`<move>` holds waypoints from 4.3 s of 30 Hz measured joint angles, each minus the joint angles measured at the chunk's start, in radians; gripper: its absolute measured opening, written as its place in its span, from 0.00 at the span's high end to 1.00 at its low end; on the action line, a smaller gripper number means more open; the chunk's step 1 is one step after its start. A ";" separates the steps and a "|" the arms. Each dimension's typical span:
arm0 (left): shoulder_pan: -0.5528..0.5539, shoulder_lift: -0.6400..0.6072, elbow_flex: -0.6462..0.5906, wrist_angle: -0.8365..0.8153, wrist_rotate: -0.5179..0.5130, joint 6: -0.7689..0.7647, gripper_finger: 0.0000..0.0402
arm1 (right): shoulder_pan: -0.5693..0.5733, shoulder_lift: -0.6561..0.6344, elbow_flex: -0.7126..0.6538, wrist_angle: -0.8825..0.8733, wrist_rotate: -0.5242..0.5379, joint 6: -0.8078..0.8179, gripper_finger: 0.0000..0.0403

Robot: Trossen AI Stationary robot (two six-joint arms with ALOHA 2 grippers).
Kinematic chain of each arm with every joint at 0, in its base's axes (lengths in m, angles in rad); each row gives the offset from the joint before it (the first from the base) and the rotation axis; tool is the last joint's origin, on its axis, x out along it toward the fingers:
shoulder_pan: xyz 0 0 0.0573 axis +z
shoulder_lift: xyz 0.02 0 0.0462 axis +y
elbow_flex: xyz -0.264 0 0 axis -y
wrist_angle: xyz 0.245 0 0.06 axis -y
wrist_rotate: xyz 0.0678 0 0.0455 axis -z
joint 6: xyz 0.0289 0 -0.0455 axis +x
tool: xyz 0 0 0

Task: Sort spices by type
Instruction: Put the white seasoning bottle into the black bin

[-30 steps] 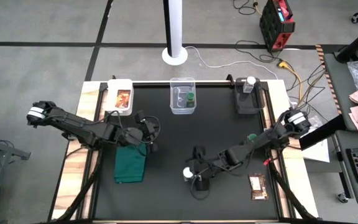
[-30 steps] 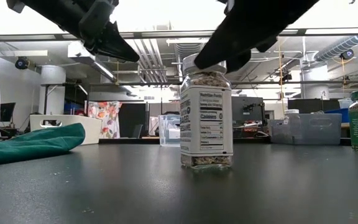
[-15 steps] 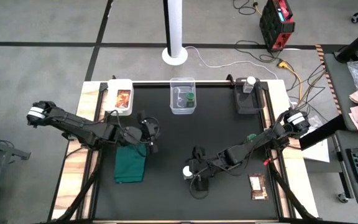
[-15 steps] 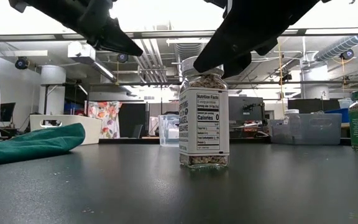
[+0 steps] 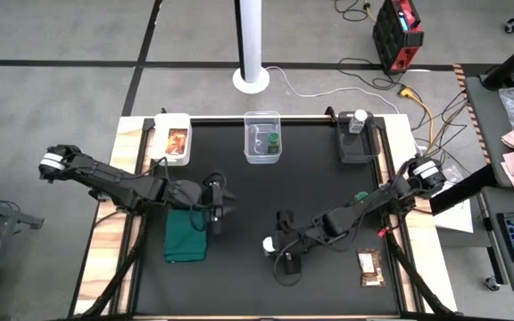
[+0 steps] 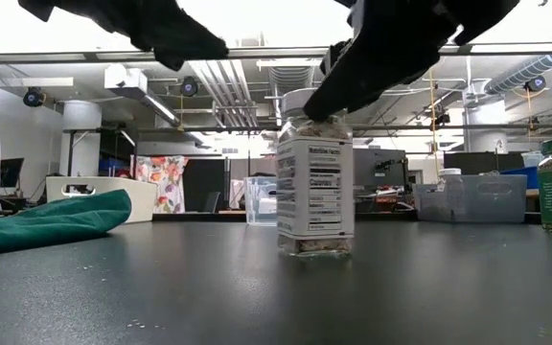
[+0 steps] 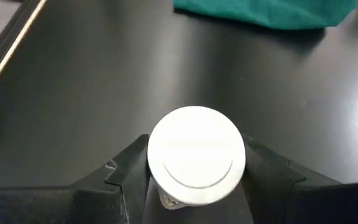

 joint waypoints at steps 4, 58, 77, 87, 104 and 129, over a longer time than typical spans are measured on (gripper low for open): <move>0.002 0.027 0.000 0.052 0.060 0.010 0.72 | 0.000 -0.061 -0.001 -0.045 -0.033 -0.036 0.51; 0.086 0.569 0.163 0.493 0.449 0.095 0.54 | -0.110 -0.315 0.000 -0.169 -0.267 -0.861 0.51; 0.083 0.569 0.163 0.510 -0.216 0.165 0.54 | -0.112 -0.370 0.001 -0.186 0.152 -0.386 0.24; 0.079 0.569 0.163 0.514 -0.269 0.178 0.54 | -0.112 -0.421 0.001 -0.314 0.297 -0.217 0.29; 0.072 0.568 0.196 0.522 -0.221 0.179 0.54 | -0.138 -0.405 0.001 -0.332 0.295 -0.202 0.28; 0.073 0.566 0.198 0.505 -0.190 0.176 0.42 | -0.178 -0.414 0.022 -0.432 0.223 -0.198 0.51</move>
